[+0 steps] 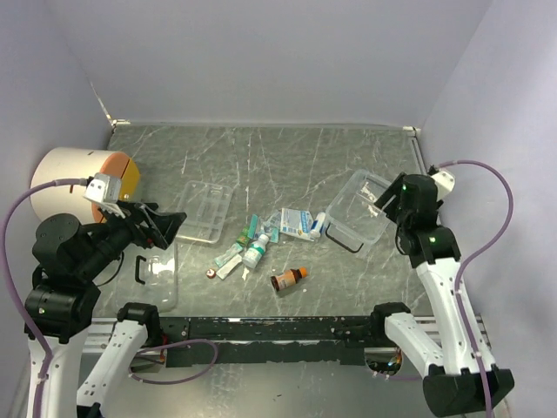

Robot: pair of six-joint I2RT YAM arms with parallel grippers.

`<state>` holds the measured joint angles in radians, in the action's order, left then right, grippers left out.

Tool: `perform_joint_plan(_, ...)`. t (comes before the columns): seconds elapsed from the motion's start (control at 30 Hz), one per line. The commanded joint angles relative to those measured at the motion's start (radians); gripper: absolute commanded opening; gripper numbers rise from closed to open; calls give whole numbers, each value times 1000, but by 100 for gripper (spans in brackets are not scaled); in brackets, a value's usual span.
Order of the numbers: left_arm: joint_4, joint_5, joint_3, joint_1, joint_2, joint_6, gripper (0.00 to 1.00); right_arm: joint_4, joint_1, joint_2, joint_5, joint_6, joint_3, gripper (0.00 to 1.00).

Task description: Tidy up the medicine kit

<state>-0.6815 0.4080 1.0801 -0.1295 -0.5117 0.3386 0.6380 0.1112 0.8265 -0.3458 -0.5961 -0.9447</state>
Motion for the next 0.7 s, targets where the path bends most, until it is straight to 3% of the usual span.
perform_joint_plan(0.0, -61, -11, 15, 13, -10, 31, 97, 205, -10, 88, -276, -184, -29, 65)
perform_joint_plan(0.13, -65, -24, -11, 14, 6, 40, 97, 322, -11, 168, -390, -301, -41, 64)
perform_joint_plan(0.23, -50, -25, -29, 14, 11, 60, 97, 324, -11, 188, -387, -333, 2, 64)
perform_joint_plan(0.67, 64, 30, -152, 15, -5, 101, 95, 186, -10, 162, -68, -237, 176, 57)
